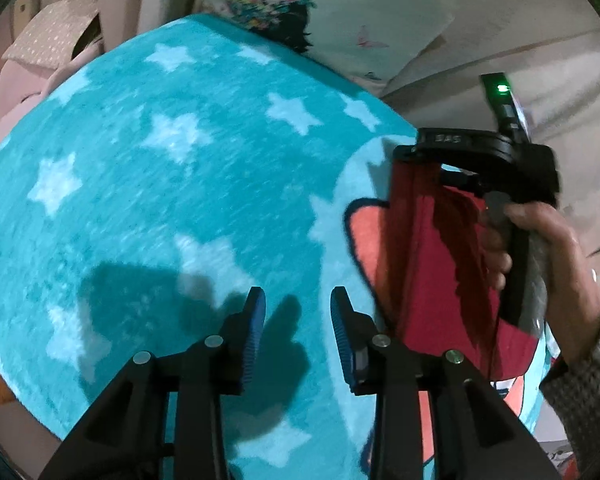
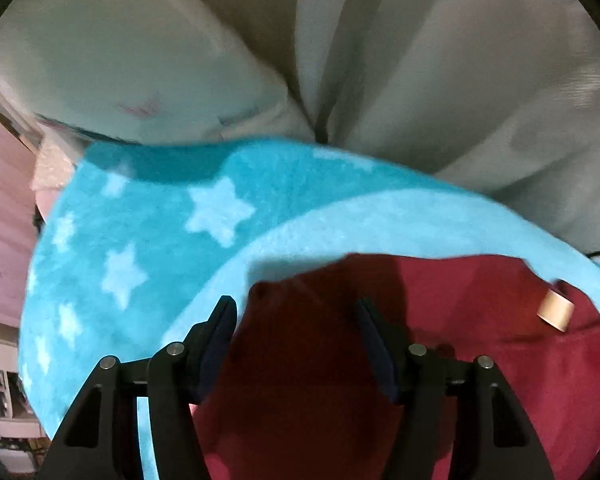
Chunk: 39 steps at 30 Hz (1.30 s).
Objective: Fold small clothes
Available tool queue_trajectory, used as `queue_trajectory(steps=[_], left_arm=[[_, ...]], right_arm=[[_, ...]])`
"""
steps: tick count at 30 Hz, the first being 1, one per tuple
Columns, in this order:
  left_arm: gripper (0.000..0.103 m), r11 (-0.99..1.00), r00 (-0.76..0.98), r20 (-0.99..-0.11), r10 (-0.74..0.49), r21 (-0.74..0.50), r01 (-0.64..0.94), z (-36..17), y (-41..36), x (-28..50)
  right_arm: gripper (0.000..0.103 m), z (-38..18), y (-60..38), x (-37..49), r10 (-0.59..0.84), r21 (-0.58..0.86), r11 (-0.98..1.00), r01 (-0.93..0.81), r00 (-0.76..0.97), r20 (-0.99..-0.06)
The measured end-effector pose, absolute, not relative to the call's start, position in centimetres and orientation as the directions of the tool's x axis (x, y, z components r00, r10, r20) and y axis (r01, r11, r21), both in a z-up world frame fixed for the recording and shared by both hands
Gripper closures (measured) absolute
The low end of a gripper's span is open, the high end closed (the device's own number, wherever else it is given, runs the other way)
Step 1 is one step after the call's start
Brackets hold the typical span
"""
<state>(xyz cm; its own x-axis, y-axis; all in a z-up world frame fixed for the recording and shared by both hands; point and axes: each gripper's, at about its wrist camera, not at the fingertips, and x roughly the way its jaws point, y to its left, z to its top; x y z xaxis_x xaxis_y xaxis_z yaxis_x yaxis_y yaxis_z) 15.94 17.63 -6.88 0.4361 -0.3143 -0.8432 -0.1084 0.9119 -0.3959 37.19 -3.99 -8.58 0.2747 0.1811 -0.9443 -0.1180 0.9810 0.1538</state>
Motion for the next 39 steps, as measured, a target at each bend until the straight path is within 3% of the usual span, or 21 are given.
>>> queue_trajectory(steps=[3,8,14,15,16,18,27,30,32,35,39], left_arm=[[0.07,0.894,0.423,-0.836,-0.35,-0.433,-0.116,-7.4,17.7,15.8],[0.057,0.858,0.395,-0.799,-0.454,-0.512,-0.05,-8.2,15.0,16.3],[0.054,0.812,0.338,-0.756,-0.56,-0.582,0.043,-9.7,10.7,16.8],[0.056,0.806,0.327,-0.754,-0.569,-0.59,0.044,-10.0,10.3,16.9],[0.07,0.801,0.317,-0.753,-0.576,-0.598,0.035,-10.3,10.1,16.9],[0.079,0.783,0.298,-0.744,-0.598,-0.622,0.017,-10.7,10.0,17.1],[0.079,0.783,0.31,-0.739,-0.598,-0.622,0.027,-8.9,11.8,15.4],[0.079,0.791,0.346,-0.739,-0.578,-0.612,0.013,-8.0,13.4,14.6],[0.079,0.789,0.37,-0.737,-0.566,-0.614,-0.016,-7.8,14.7,14.3],[0.079,0.782,0.382,-0.736,-0.559,-0.621,-0.052,-8.0,15.6,14.1],[0.079,0.795,0.383,-0.751,-0.538,-0.603,-0.063,-8.1,15.1,13.6]], right_arm=[[0.033,-8.6,-3.4,37.4,0.152,0.115,0.983,-0.146,0.272,-0.95],[0.032,-4.8,-5.1,33.7,0.279,0.246,0.958,-0.147,0.281,-0.918],[0.031,-5.8,-2.6,30.2,0.226,0.179,0.951,-0.251,0.169,-0.959],[0.03,-6.0,-2.1,29.9,0.203,0.153,0.952,-0.265,0.174,-0.964],[0.029,-6.1,-1.9,29.9,0.182,0.129,0.952,-0.276,0.174,-0.968],[0.027,-6.7,-1.0,30.1,0.133,0.08,0.953,-0.291,0.165,-0.977],[0.025,-8.8,2.5,29.6,-0.118,-0.191,0.902,-0.387,0.205,-0.972],[0.045,-8.2,1.7,29.1,-0.124,-0.206,0.901,-0.381,0.23,-0.965],[0.068,-7.4,0.7,28.7,-0.109,-0.202,0.903,-0.379,0.253,-0.961],[0.08,-5.7,-1.0,28.2,-0.036,-0.136,0.924,-0.357,0.273,-0.961],[0.086,-3.9,-2.6,28.3,0.07,-0.02,0.953,-0.302,0.282,-0.957]])
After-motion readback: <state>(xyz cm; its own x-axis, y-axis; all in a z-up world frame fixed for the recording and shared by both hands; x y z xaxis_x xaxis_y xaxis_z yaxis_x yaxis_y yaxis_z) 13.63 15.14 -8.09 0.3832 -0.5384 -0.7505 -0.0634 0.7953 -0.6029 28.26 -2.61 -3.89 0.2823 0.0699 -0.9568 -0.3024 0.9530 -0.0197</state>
